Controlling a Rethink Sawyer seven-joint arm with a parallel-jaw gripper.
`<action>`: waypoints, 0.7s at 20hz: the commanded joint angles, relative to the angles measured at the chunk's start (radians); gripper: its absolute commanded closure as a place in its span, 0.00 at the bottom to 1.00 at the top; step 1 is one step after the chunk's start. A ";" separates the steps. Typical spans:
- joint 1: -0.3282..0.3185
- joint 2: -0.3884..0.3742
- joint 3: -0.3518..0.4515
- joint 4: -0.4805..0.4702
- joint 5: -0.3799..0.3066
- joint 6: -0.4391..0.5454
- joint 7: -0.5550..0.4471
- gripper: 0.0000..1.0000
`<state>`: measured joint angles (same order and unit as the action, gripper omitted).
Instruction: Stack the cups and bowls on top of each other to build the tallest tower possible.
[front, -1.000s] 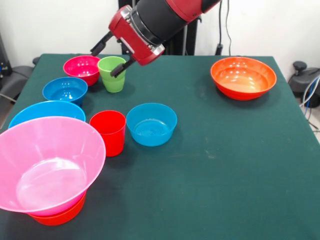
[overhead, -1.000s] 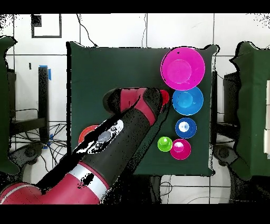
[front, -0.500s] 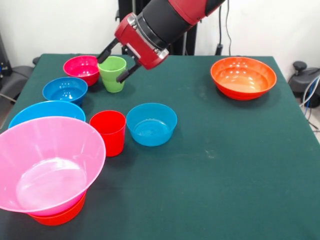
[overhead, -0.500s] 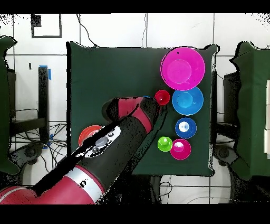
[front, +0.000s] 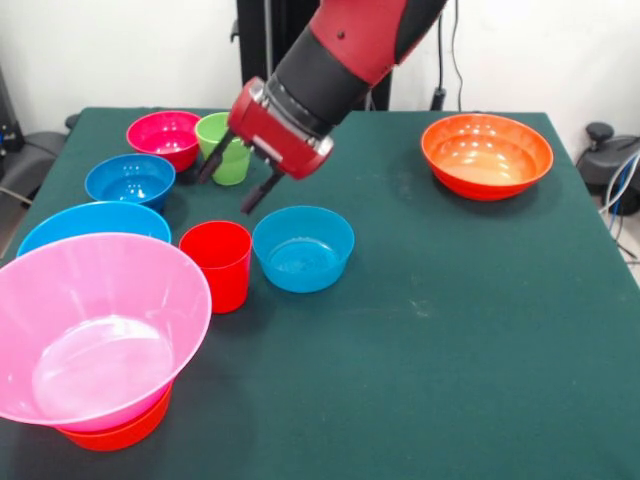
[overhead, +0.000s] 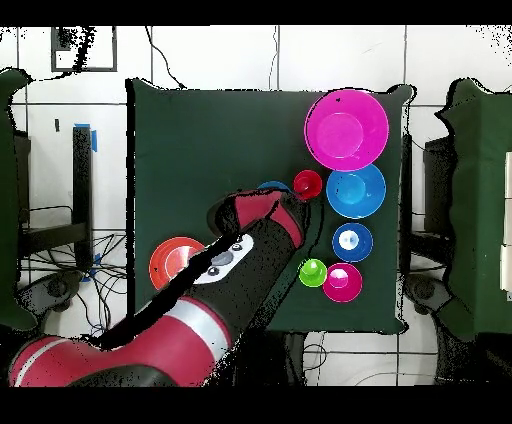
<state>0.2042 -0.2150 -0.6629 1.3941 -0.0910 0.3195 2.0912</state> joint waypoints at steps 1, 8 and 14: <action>-0.051 0.047 0.241 0.030 -0.133 -0.088 -0.080 0.00; -0.030 0.059 0.227 -0.001 -0.199 -0.061 -0.055 0.00; -0.003 0.056 0.187 -0.006 -0.220 -0.013 -0.025 0.00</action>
<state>0.1816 -0.2146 -0.6095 1.3946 -0.2493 0.2608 2.0912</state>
